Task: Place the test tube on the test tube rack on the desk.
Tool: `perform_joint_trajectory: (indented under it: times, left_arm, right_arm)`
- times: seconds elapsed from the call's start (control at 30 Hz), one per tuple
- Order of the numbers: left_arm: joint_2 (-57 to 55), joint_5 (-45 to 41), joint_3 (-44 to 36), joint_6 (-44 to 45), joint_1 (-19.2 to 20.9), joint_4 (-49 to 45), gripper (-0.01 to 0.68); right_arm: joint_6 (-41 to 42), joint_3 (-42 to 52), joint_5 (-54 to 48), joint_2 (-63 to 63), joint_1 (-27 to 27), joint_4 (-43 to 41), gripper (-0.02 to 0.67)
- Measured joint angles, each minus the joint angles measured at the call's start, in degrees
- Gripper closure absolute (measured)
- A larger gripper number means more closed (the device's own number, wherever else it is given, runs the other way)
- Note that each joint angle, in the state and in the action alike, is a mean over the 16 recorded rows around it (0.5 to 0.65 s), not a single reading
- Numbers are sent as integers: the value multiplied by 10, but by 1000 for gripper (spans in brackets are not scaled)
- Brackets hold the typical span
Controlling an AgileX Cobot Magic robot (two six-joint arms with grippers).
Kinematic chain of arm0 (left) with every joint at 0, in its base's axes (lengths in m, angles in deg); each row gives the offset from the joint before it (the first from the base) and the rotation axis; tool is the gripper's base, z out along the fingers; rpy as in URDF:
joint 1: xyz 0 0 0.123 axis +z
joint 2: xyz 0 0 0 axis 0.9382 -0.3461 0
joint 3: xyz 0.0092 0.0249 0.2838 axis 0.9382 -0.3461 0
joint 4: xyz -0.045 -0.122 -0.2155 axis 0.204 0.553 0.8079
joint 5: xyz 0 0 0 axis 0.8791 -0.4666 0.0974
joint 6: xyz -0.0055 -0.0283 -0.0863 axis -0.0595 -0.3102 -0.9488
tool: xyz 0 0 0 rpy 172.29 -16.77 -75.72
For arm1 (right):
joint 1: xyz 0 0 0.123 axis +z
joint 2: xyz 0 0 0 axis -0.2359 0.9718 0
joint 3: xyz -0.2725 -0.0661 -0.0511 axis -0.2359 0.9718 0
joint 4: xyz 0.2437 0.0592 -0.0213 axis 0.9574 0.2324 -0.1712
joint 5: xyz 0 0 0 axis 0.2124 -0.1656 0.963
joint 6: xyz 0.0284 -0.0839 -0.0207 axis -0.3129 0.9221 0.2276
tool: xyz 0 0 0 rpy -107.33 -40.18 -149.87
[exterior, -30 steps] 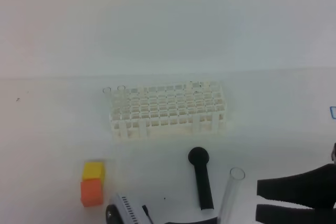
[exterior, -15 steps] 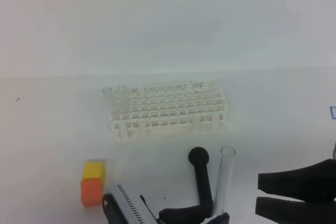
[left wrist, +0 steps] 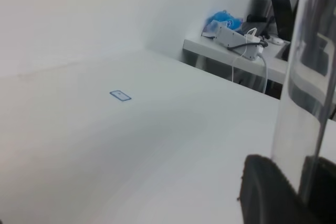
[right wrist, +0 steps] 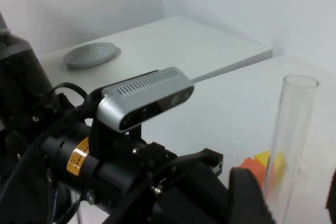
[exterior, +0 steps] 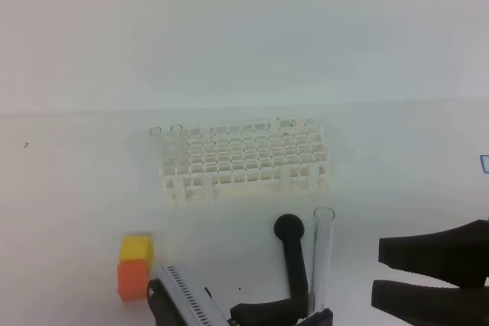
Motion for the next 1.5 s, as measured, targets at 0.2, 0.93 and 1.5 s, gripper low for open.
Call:
perform_joint_trajectory:
  times: [0.2, 0.93, 1.5]
  left_arm:
    - [0, 0, 0, -17, 0, 0, 563]
    - [0, 0, 0, -44, 0, -15, 563]
    - [0, 0, 0, -32, 0, -1, 563]
  right_arm:
    - [-6, 0, 9, 0, 0, 0, 315]
    - [-8, 0, 16, 0, 0, 2, 315]
    - [-8, 0, 5, 0, 0, 3, 315]
